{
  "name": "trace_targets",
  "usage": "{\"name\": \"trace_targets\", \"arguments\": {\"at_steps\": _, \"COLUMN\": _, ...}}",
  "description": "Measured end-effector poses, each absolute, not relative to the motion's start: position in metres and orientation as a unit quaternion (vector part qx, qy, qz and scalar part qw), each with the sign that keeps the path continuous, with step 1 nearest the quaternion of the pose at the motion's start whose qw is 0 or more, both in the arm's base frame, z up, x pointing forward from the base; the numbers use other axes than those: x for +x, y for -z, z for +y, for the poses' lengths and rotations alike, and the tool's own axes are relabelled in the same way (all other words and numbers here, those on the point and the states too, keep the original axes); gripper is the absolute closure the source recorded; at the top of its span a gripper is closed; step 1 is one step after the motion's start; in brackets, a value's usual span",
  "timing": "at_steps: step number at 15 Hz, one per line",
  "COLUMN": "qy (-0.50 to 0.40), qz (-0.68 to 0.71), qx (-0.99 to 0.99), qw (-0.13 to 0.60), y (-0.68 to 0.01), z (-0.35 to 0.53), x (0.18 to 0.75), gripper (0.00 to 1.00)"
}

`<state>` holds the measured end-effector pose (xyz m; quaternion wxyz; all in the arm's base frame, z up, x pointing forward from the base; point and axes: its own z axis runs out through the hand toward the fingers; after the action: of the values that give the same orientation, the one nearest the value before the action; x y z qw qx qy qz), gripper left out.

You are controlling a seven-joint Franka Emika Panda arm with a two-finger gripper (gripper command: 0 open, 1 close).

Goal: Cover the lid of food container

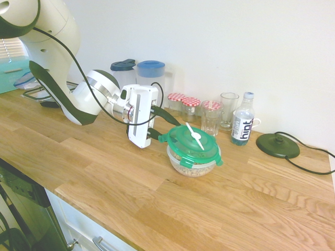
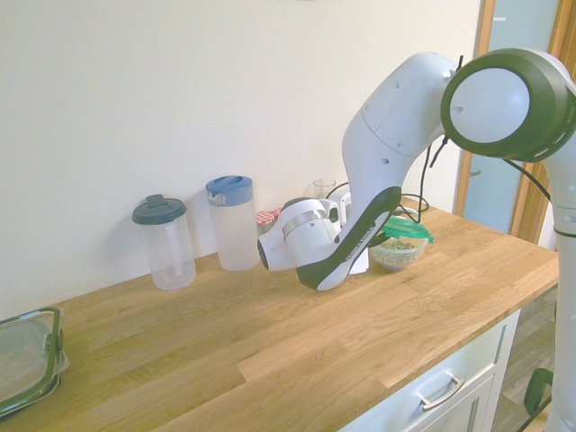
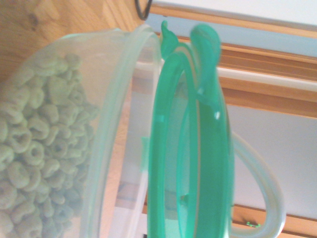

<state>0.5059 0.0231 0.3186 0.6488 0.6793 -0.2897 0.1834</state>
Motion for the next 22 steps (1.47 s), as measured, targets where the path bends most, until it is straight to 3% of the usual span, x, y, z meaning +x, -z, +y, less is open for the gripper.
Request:
{"name": "trace_targets", "arguments": {"at_steps": 9, "qy": -0.110, "qz": -0.351, "qx": 0.767, "qw": 0.526, "y": -0.380, "z": 0.062, "x": 0.503, "gripper": 0.00}}
{"name": "trace_targets", "arguments": {"at_steps": 15, "qy": -0.060, "qz": -0.402, "qx": 0.848, "qw": 0.340, "y": -0.513, "z": 0.095, "x": 0.525, "gripper": 0.00}}
{"name": "trace_targets", "arguments": {"at_steps": 22, "qy": -0.020, "qz": -0.450, "qx": 0.886, "qw": 0.108, "y": -0.524, "z": 0.066, "x": 0.512, "gripper": 0.00}}
